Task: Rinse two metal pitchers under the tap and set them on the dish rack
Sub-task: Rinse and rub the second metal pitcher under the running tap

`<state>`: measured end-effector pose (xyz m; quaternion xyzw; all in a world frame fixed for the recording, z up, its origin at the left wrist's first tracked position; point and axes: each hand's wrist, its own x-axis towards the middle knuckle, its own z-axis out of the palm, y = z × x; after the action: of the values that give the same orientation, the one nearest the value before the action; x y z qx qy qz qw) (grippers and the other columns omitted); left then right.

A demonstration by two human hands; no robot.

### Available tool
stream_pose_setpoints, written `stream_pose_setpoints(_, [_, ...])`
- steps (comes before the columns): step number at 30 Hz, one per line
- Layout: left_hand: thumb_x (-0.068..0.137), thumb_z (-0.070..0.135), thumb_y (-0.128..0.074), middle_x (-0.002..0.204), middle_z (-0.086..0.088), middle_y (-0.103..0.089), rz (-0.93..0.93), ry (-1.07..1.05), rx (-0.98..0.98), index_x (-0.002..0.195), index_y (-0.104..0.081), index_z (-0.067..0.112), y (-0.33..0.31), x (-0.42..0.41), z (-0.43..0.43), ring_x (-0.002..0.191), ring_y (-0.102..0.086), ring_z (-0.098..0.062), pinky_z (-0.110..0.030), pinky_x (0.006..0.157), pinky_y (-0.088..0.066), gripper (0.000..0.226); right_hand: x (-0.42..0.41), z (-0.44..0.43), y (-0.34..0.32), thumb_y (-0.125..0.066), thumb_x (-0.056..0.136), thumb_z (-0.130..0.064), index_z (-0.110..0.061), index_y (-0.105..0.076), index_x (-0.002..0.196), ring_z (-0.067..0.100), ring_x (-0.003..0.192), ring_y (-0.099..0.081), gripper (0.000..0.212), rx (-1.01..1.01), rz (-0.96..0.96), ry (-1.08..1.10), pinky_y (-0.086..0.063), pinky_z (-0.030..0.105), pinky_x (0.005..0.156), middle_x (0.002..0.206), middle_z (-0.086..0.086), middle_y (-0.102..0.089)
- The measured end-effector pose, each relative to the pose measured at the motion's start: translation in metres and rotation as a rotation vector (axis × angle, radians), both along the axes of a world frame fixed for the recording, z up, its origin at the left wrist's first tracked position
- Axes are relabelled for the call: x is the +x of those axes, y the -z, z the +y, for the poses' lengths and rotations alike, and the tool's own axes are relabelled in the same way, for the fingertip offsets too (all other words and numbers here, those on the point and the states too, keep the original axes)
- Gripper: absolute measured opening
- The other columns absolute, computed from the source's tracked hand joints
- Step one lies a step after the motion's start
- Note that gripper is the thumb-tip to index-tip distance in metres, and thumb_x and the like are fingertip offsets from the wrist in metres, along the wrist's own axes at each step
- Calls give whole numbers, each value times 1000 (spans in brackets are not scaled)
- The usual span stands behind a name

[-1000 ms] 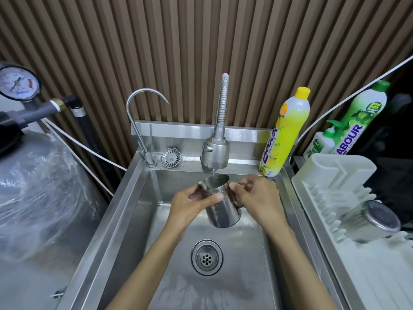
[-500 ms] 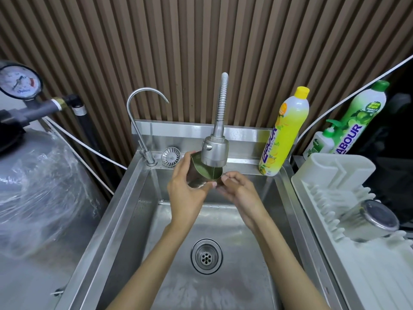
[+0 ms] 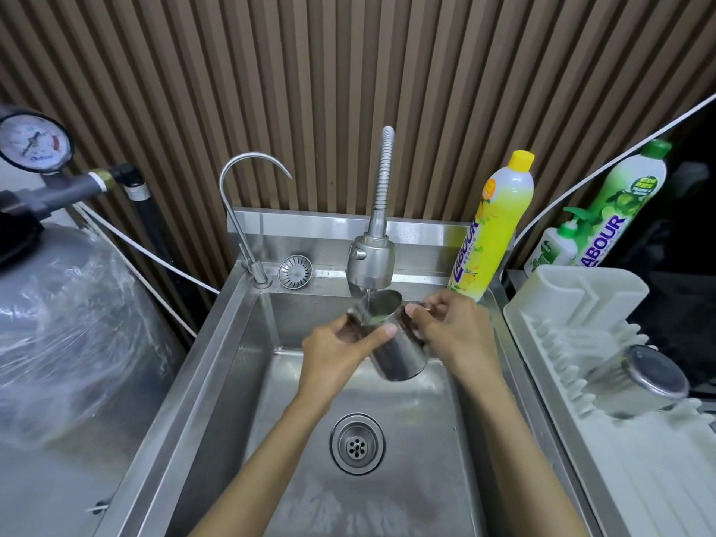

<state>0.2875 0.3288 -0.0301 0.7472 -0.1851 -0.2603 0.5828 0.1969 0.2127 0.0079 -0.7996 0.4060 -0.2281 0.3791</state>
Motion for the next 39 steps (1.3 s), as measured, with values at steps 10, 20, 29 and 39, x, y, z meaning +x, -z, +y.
stream_pose_setpoints(10, [63, 5, -82, 102, 15, -62, -284, -93, -171, 125, -50, 23, -8, 11, -18, 87, -56, 19, 3, 74, -38, 72, 18, -11, 24, -59, 87, -3, -10, -56, 75, 13, 82, -60, 14, 614, -453, -110, -45, 22, 77, 94, 6, -68])
stream_pose_setpoints(20, [55, 50, -82, 108, 0, -61, -684, -101, 241, 115, -61, 14, -17, 17, 4, 95, -57, -16, -17, 83, -41, 73, 19, 8, 48, -56, 91, -16, -5, -61, 87, 23, 81, -69, 12, 777, -401, -175, -56, 32, 83, 84, 13, -70])
stream_pose_setpoints(29, [61, 32, -85, 78, 9, -73, -105, 11, 28, 90, -72, 30, 6, 5, 1, 70, -64, 14, 2, 63, -43, 32, -2, -9, 5, -73, 74, -32, -23, -54, 57, 29, 77, -67, 27, 36, 16, -49, -54, 42, 77, 71, 5, -70])
stream_pose_setpoints(39, [57, 22, -87, 133, 3, -54, -309, -162, -163, 138, -43, 10, 5, 8, -27, 119, -53, -8, -18, 103, -39, 93, 10, -14, 13, -59, 87, -3, -12, -51, 74, -9, 77, -64, 18, 411, -476, -174, -45, 9, 72, 98, -6, -69])
